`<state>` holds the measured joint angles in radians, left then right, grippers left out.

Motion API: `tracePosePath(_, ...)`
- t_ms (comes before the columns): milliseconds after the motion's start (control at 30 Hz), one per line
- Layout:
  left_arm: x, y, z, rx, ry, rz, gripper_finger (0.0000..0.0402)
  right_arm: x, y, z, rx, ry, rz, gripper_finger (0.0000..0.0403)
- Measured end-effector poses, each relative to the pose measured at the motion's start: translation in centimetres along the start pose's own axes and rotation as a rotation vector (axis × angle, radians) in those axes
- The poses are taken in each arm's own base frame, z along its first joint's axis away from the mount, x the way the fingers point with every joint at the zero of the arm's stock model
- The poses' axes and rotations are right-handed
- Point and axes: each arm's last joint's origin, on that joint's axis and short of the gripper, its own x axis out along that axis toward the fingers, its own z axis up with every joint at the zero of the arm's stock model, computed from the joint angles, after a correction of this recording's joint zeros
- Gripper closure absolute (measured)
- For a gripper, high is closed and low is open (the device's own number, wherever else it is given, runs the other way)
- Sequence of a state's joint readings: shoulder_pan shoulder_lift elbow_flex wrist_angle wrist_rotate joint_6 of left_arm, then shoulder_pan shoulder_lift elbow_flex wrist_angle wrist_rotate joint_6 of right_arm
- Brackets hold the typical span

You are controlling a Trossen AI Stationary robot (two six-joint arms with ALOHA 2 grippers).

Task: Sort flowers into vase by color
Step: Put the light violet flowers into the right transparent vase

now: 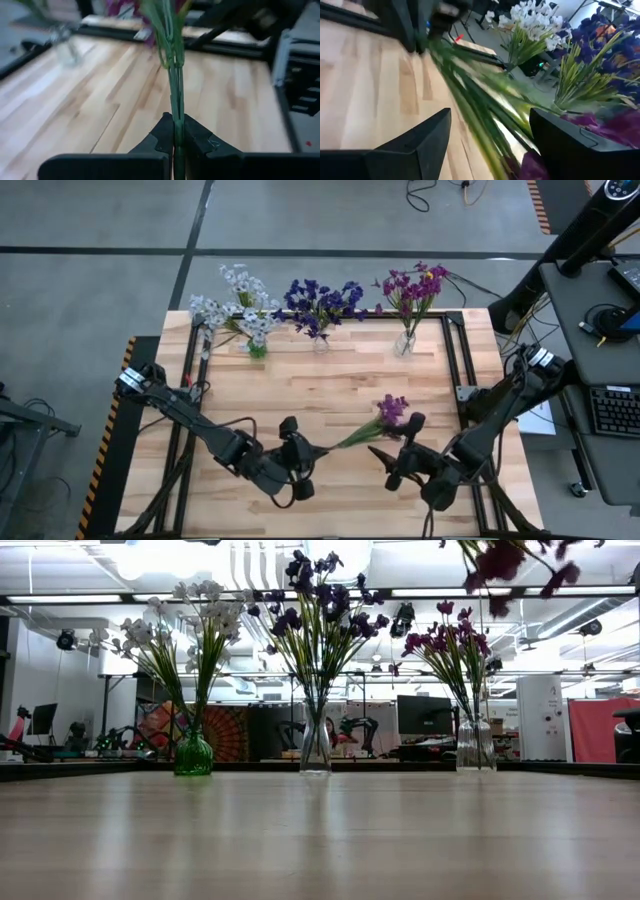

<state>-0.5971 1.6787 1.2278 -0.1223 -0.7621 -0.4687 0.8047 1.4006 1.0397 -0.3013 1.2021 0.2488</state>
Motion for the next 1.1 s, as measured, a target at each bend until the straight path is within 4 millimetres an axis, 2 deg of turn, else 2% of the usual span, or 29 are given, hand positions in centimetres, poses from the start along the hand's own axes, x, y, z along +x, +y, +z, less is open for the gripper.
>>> tracePosePath(267,-0.1,1.6,-1.7,-0.126,0.04,0.241,0.04,-0.8,-0.8,2.8,0.054,-0.003,0.192,0.014)
tracePosePath(500,-1.0,0.7,-1.6,-0.14,-0.059,0.279,0.04,-1.9,-2.3,4.5,0.195,0.002,0.363,0.014)
tracePosePath(633,-2.3,-0.4,-1.5,-0.112,-0.183,0.337,0.04,-1.6,-2.1,3.0,0.244,-0.009,0.358,0.014)
tracePosePath(767,-3.2,-1.4,-1.7,-0.13,-0.223,0.319,0.04,-0.6,-1.0,0.2,0.358,-0.077,0.336,0.014)
tracePosePath(900,-2.7,-2.5,-1.9,-0.129,-0.217,0.247,0.04,1.8,-0.2,-2.7,0.487,-0.233,0.312,0.014)
tracePosePath(1000,-1.7,-3.5,-1.8,-0.119,-0.215,0.155,0.04,3.4,-0.4,-3.6,0.6,-0.39,0.37,0.014)
tracePosePath(1100,-0.7,-4.0,-1.6,-0.101,-0.267,0.158,0.04,4.9,-0.5,-4.3,0.679,-0.487,0.431,0.014)
